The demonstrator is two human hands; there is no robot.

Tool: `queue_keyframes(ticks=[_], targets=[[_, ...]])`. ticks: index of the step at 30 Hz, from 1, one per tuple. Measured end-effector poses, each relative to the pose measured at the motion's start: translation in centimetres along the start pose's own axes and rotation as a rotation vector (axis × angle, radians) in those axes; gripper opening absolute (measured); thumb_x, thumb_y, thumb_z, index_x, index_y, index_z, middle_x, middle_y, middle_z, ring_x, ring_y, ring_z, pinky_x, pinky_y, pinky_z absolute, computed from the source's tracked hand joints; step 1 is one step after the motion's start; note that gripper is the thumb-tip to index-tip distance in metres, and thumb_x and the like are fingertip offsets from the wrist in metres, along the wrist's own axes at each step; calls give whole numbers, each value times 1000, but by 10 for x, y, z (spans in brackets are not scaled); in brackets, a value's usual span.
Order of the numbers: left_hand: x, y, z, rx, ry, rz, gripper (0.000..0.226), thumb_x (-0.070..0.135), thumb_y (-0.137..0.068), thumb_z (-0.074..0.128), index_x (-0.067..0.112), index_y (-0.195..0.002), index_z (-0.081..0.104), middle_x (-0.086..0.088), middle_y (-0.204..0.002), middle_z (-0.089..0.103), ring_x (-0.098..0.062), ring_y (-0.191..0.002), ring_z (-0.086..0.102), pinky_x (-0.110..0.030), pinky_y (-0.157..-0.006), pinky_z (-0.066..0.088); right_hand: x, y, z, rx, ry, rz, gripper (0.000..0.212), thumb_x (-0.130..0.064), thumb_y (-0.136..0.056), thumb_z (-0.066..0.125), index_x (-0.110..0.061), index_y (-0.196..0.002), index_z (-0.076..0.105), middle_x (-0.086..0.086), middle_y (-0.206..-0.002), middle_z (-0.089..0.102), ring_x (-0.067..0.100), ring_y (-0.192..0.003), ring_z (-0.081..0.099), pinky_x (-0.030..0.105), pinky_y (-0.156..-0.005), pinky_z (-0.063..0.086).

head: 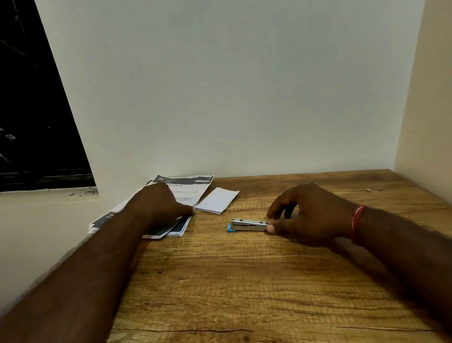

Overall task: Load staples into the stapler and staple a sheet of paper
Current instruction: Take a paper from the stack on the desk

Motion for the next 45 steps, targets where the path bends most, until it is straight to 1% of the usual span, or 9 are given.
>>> queue_keyframes(ticks=[4, 8, 14, 20, 23, 26, 33, 36, 45], targets=[[0, 9, -2, 29, 19, 17, 53, 61, -74, 80, 15, -59, 60, -4, -64, 64, -18, -67, 61, -31, -55, 40, 1, 0, 0, 0, -6, 0, 33, -62, -84, 88, -39, -107, 86, -14, -101, 80, 3, -98, 74, 28, -83, 62], [11, 23, -9, 37, 49, 11, 36, 45, -73, 80, 10, -79, 81, -4, -83, 81, -22, -88, 76, -38, -82, 66, 1, 0, 0, 3, -11, 4, 33, -62, -84, 89, -39, -106, 86, -14, -101, 80, 3, -98, 74, 30, -83, 63], [17, 19, -14, 121, 209, 3, 19, 24, -90, 82, 5, -87, 83, -8, -99, 84, -28, -102, 76, -41, -91, 63, 0, 0, 0, 0, -11, 18, 34, -63, -84, 88, -39, -107, 86, -13, -102, 80, 4, -99, 73, 28, -82, 61], [-6, 0, -33, 421, 816, -117, 27, 28, -93, 72, 9, -74, 68, -3, -74, 62, -30, -79, 57, -34, -62, 39, -1, 0, 0, 6, -5, 26, 35, -63, -84, 88, -38, -110, 85, -14, -103, 79, 4, -99, 73, 26, -81, 60], [-9, 0, -40, 463, 1384, -181, 18, 27, -79, 71, 17, -70, 60, -4, -74, 55, -28, -78, 51, -40, -71, 40, -1, 0, 0, 13, 3, 33, 36, -64, -83, 88, -39, -110, 85, -17, -105, 77, 2, -102, 71, 26, -81, 58], [-5, 7, -41, 511, 1525, -95, 12, 24, -82, 72, 22, -71, 73, -1, -80, 65, -26, -80, 59, -41, -78, 45, -4, 1, -3, 87, -11, 3, 36, -61, -84, 89, -39, -112, 84, -21, -110, 75, -3, -107, 66, 24, -83, 52], [46, 47, -42, 678, 1077, 450, 9, 21, -103, 68, 21, -95, 65, 15, -72, 59, -5, -67, 53, -26, -66, 46, -33, 9, -17, 442, -284, -59, 47, -64, -87, 82, -36, -124, 82, -19, -111, 79, 0, -102, 74, 19, -84, 57], [76, 75, -31, 673, 864, 687, 8, 13, -106, 68, 18, -101, 64, 20, -80, 60, 3, -74, 57, -11, -71, 44, -46, 12, -17, 447, -523, -98, 59, -65, -91, 71, -27, -135, 77, -8, -117, 82, 10, -105, 79, 35, -92, 66], [115, 106, -1, 428, 539, 1081, 27, 20, -109, 67, 6, -132, 69, -5, -127, 71, -22, -117, 67, -41, -98, 56, -57, 16, -12, 405, -758, -308, 29, -36, -108, 72, -20, -132, 77, -1, -124, 83, 22, -119, 80, 41, -95, 67]])
Point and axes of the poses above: each hand's wrist, its own y-axis away from the middle knuckle, its own z-axis out of the palm, x = y × z, the point moved 1 cm from there along -y, towards the middle knuckle
